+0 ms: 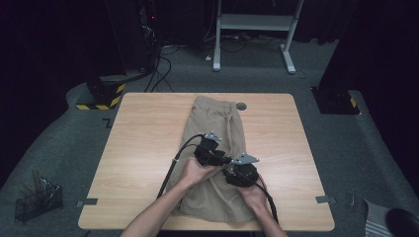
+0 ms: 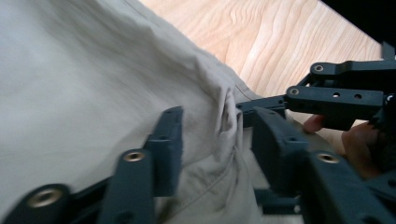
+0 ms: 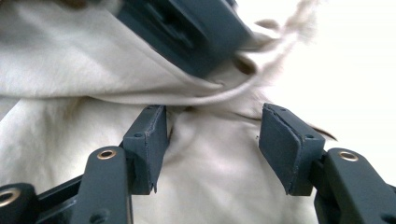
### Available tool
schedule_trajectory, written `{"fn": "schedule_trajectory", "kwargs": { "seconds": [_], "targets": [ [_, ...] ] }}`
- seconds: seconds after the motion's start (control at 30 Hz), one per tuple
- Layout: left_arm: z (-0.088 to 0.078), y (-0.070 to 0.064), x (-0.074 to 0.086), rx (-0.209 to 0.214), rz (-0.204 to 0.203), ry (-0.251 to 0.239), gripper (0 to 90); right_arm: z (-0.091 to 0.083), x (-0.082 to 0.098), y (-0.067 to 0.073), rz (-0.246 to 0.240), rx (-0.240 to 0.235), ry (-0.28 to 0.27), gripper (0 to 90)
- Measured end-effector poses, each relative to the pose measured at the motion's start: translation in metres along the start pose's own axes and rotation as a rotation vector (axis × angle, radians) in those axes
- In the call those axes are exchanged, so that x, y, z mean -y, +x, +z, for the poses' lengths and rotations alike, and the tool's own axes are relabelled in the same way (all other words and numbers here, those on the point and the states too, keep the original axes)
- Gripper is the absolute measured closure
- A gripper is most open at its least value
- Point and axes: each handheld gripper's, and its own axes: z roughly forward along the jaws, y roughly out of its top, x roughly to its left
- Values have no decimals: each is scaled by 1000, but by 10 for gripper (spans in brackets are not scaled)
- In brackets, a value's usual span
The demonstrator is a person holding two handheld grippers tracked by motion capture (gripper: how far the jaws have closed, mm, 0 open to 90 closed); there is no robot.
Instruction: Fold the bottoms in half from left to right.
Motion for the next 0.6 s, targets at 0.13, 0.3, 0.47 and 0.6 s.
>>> {"fn": "schedule_trajectory", "kwargs": {
  "seconds": [0.13,0.3,0.47,0.6],
  "targets": [
    [-25,-1,3,-30,24,-31,423,-9,4,1,-11,1,-6,419],
    [-60,6,19,-89,23,-59,378,-20,8,4,-26,-3,-16,419],
    [-82,17,54,-126,-17,-49,361,-31,16,3,-28,-18,-12,418],
    [-84,24,80,-155,-76,-29,356,-28,22,2,-28,-18,15,418]
  ]
}}
